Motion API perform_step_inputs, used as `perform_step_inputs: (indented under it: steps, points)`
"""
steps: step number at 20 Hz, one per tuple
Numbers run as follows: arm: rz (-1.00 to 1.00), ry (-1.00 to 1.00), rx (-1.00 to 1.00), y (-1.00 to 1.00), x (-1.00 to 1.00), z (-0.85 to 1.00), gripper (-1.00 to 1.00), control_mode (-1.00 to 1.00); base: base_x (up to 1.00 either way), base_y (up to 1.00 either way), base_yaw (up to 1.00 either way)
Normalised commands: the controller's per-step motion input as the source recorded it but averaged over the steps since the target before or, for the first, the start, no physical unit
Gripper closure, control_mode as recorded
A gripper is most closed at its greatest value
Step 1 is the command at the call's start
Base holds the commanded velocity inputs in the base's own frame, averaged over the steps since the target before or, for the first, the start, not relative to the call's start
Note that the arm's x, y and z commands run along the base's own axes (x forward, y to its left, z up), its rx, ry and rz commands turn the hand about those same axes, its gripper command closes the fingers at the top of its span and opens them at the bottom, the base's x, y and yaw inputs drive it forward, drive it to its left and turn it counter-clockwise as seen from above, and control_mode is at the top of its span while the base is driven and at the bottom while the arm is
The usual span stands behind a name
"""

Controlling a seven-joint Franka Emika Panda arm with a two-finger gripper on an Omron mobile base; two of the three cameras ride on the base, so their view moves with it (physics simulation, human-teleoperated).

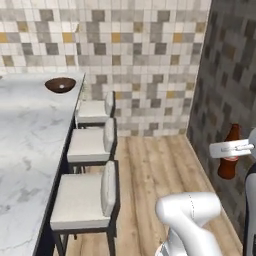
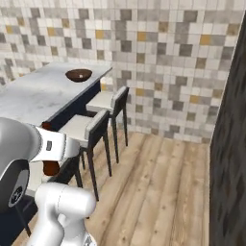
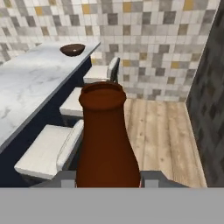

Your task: Open the fridge, grab two sodas, and place both sodas inside the bowl with ice on the dining counter.

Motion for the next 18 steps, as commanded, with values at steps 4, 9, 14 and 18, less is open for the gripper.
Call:
perform_step_inputs:
  steps: [4, 9, 14, 18]
  points:
    - [0.00, 0.00, 0.00, 0.00, 0.00, 0.00, 1.00, 1.00, 0.70, -0.62, 0.34]
    - [0.00, 0.00, 0.00, 0.00, 0.00, 0.00, 1.00, 1.00, 0.73, -0.59, 0.35]
    - [0.00, 0.00, 0.00, 0.00, 0.00, 0.00, 1.00, 1.00, 0.77, -0.56, 0.36]
    - [0.00, 0.00, 0.00, 0.00, 0.00, 0.00, 1.00, 1.00, 0.77, -0.51, 0.37]
